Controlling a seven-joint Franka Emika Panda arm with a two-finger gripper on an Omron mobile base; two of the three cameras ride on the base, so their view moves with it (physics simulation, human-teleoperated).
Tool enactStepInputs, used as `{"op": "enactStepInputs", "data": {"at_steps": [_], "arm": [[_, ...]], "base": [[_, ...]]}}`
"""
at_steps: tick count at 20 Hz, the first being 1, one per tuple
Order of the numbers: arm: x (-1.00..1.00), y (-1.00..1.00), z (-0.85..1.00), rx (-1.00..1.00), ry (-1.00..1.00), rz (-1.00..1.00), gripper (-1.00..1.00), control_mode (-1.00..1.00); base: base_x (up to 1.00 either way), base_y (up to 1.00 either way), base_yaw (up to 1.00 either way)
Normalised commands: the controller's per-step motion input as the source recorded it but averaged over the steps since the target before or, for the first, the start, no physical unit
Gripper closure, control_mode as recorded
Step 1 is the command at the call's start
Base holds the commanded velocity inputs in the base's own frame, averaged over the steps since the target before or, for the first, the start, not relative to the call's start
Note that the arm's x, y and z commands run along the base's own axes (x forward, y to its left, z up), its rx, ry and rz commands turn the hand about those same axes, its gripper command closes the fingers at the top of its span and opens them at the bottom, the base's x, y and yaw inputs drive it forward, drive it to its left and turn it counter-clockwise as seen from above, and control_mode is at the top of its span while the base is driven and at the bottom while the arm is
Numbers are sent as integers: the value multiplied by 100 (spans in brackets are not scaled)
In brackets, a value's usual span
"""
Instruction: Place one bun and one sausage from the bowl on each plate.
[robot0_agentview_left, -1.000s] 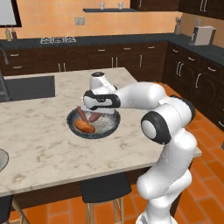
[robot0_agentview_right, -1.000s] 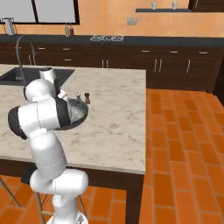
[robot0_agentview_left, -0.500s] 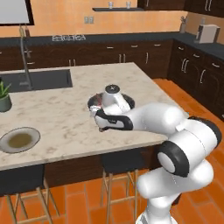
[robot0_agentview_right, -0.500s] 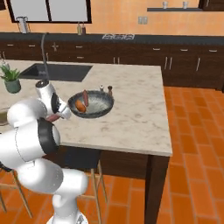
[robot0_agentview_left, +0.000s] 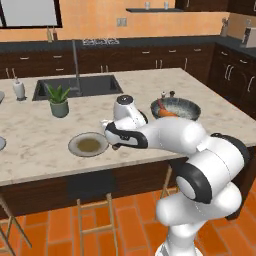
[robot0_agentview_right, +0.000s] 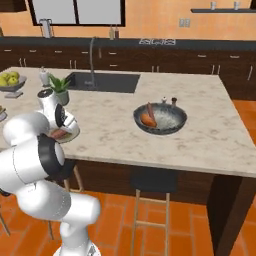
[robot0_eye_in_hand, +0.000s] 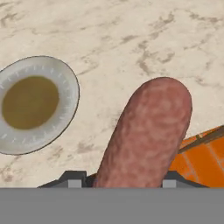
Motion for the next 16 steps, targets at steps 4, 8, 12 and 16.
{"op": "enactStepInputs", "data": {"at_steps": [4, 8, 12, 16], "arm": [[0, 0, 0, 0, 0, 0, 100, 100], [0, 0, 0, 0, 0, 0, 100, 100], [0, 0, 0, 0, 0, 0, 100, 100], [0, 0, 0, 0, 0, 0, 100, 100]], "base": [[-1, 100, 0], [5, 100, 0], [48, 92, -1], [85, 31, -4]]}}
